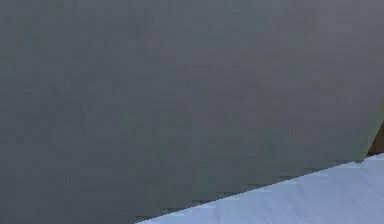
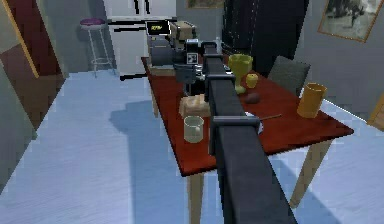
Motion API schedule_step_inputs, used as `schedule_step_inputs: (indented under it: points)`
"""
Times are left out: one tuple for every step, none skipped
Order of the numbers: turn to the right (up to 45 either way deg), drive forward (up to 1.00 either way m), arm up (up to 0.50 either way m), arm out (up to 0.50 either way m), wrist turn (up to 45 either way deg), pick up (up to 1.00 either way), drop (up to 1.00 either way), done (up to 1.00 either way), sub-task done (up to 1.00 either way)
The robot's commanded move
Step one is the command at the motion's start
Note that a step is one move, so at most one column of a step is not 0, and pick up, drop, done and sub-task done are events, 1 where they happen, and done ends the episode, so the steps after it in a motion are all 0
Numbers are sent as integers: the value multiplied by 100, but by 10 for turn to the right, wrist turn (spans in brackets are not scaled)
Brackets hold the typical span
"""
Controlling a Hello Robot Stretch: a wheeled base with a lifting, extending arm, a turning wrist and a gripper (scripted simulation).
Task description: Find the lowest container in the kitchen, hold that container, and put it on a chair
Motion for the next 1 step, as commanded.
schedule_step_inputs:
  points:
    - [0,0,-28,0,0,0,0,0,0]
